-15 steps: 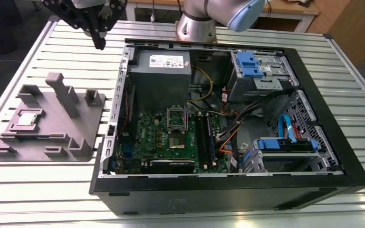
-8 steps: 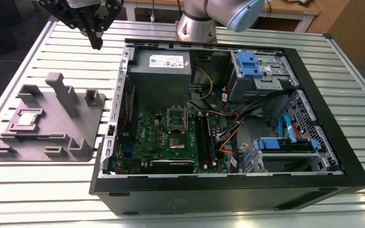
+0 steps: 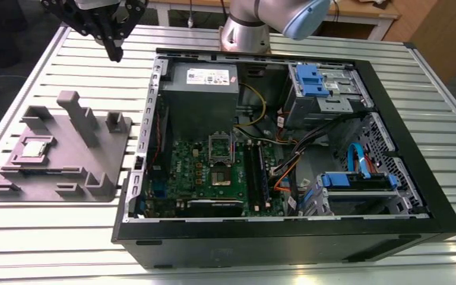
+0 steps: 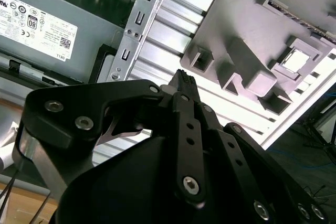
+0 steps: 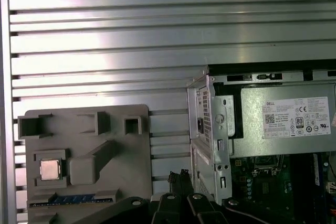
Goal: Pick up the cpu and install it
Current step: 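Reach for the cpu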
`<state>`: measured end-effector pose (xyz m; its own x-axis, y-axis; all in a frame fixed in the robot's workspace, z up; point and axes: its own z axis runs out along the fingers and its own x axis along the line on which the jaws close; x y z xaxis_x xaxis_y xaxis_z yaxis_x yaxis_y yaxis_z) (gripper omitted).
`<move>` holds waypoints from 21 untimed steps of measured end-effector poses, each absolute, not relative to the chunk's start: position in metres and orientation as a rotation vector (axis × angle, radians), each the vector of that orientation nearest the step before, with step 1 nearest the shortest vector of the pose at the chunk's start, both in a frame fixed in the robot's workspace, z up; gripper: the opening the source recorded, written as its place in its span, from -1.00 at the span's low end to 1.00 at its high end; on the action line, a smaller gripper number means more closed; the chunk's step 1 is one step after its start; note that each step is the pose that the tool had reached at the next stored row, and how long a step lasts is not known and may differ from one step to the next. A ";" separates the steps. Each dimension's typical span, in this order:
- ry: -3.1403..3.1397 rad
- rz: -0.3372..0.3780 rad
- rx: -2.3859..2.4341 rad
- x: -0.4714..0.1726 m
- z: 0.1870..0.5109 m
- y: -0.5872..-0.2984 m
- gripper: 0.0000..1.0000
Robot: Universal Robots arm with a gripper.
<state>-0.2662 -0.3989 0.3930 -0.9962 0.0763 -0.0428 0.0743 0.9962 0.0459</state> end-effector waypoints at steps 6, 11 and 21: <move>3.093 0.069 0.117 -0.273 0.393 -0.399 -0.80; 3.092 0.069 0.116 -0.282 0.393 -0.399 -0.80; 3.091 0.069 0.116 -0.302 0.392 -0.399 -0.80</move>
<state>-0.3016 -0.3989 0.3915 -0.9961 0.0762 -0.0456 0.0741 0.9962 0.0460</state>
